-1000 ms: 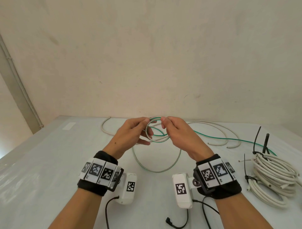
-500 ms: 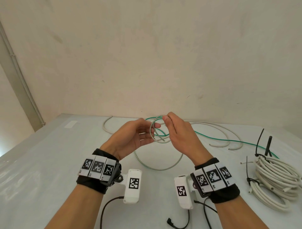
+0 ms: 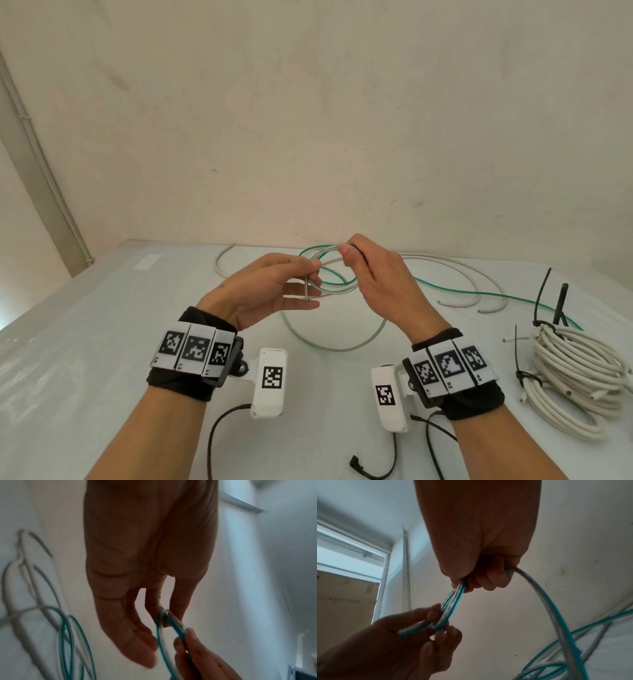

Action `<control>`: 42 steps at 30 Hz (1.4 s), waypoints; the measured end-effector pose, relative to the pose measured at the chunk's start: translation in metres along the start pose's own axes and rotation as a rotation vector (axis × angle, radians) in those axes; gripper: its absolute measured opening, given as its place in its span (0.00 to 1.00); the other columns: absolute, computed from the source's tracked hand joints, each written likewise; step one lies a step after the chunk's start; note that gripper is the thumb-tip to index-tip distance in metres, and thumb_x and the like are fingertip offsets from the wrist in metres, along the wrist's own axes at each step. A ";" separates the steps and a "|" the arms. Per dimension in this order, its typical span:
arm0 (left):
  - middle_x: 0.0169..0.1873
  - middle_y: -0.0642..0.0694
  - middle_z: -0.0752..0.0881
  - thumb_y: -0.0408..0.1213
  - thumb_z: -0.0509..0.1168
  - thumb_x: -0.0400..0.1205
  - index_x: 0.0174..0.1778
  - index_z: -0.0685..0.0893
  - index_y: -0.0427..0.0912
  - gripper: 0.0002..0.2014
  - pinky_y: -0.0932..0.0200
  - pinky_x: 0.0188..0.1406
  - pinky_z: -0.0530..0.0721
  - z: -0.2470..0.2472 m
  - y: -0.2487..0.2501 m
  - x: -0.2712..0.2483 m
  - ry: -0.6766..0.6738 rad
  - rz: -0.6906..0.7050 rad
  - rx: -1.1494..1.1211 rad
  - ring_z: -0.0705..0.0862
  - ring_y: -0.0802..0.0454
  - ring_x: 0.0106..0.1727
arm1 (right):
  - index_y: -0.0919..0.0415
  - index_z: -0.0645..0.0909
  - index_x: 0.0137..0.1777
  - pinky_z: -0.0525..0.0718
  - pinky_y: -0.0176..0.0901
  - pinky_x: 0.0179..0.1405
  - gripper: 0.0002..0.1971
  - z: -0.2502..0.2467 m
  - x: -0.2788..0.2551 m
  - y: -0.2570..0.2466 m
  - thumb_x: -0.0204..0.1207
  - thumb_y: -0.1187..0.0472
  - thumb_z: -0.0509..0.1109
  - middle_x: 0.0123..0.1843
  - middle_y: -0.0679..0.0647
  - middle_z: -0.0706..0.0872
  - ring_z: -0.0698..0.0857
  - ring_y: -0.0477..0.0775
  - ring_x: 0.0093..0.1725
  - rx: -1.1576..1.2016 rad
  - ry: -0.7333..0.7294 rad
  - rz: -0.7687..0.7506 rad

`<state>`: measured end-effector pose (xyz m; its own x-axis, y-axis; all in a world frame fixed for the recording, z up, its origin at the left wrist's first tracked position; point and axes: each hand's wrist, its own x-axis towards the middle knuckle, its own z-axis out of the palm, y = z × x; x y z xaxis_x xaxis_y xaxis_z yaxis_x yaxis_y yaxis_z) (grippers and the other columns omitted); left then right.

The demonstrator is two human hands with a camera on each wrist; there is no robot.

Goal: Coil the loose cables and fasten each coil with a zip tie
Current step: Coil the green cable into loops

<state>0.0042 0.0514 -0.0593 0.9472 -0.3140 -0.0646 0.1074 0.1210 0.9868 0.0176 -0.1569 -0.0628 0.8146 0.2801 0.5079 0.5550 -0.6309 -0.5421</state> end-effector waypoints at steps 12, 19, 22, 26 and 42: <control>0.41 0.38 0.88 0.29 0.74 0.83 0.54 0.90 0.27 0.09 0.54 0.48 0.91 0.004 0.003 -0.005 0.057 0.139 0.279 0.89 0.49 0.42 | 0.52 0.71 0.42 0.70 0.42 0.39 0.15 0.001 0.001 -0.014 0.92 0.50 0.61 0.36 0.45 0.73 0.71 0.46 0.35 0.774 -0.033 0.360; 0.42 0.42 0.89 0.41 0.72 0.86 0.54 0.90 0.33 0.12 0.57 0.37 0.89 0.010 0.002 -0.005 0.102 0.061 0.251 0.88 0.50 0.39 | 0.56 0.69 0.43 0.75 0.41 0.36 0.13 0.004 0.004 -0.019 0.92 0.60 0.60 0.30 0.49 0.63 0.63 0.50 0.30 1.242 -0.020 0.447; 0.42 0.44 0.89 0.48 0.74 0.84 0.59 0.90 0.34 0.19 0.58 0.35 0.87 0.016 0.003 -0.005 0.087 0.008 0.270 0.88 0.50 0.39 | 0.57 0.70 0.44 0.77 0.43 0.36 0.12 0.005 0.002 -0.020 0.92 0.61 0.59 0.30 0.49 0.61 0.61 0.49 0.29 1.300 -0.004 0.439; 0.32 0.45 0.86 0.64 0.73 0.78 0.53 0.86 0.36 0.30 0.63 0.23 0.75 0.021 0.006 -0.010 0.039 -0.162 0.459 0.80 0.53 0.25 | 0.56 0.68 0.41 0.72 0.44 0.36 0.14 0.005 0.006 -0.019 0.92 0.62 0.59 0.30 0.49 0.60 0.61 0.49 0.28 1.304 0.142 0.438; 0.47 0.30 0.93 0.28 0.61 0.90 0.60 0.83 0.24 0.10 0.52 0.50 0.94 0.020 -0.008 0.010 0.270 0.011 -0.422 0.95 0.42 0.43 | 0.57 0.70 0.42 0.77 0.45 0.35 0.13 0.012 0.004 -0.025 0.91 0.62 0.61 0.29 0.49 0.61 0.62 0.49 0.27 1.303 0.068 0.489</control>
<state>0.0065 0.0288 -0.0648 0.9873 -0.0622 -0.1462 0.1573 0.5109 0.8451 0.0089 -0.1316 -0.0555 0.9804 0.1699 0.0995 0.0064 0.4773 -0.8787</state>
